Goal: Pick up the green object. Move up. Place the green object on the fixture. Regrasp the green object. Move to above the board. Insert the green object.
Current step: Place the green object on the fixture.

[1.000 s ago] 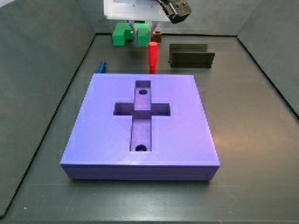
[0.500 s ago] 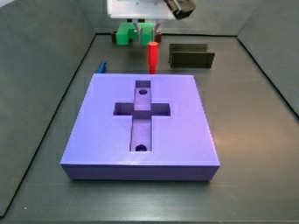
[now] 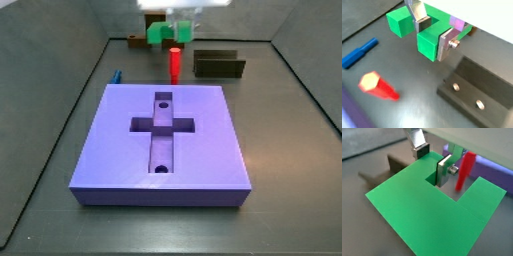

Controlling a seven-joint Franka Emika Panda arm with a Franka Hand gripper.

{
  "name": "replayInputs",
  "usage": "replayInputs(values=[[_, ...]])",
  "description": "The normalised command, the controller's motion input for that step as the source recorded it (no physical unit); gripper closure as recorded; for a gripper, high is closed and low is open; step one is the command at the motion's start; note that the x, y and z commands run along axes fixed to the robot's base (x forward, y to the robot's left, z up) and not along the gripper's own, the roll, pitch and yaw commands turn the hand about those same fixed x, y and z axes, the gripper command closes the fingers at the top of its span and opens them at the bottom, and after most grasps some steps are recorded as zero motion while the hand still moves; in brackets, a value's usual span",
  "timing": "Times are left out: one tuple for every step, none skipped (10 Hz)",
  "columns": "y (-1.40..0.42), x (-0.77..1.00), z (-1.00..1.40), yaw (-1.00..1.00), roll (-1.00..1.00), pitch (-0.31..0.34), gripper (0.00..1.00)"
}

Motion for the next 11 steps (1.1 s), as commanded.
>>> replayInputs(values=[[-0.29,0.55,0.49,-0.10,-0.97,0.009,1.00],[-0.29,0.54,0.49,-0.08,-0.96,0.000,1.00],[-0.29,0.52,0.47,-0.06,-0.97,0.000,1.00],[-0.28,0.51,0.46,-0.04,-0.97,0.000,1.00],[-0.28,0.51,0.45,-0.04,-0.98,0.000,1.00],[-0.25,0.51,0.43,-0.03,-0.99,0.000,1.00],[0.00,0.39,0.24,0.00,-1.00,0.000,1.00],[0.00,0.34,0.01,0.00,-1.00,-0.014,1.00],[0.00,0.22,0.00,0.00,-1.00,-0.089,1.00],[0.00,0.00,-0.08,0.15,-0.49,-0.120,1.00],[-0.13,0.00,-0.23,0.09,-0.21,-0.160,1.00]])
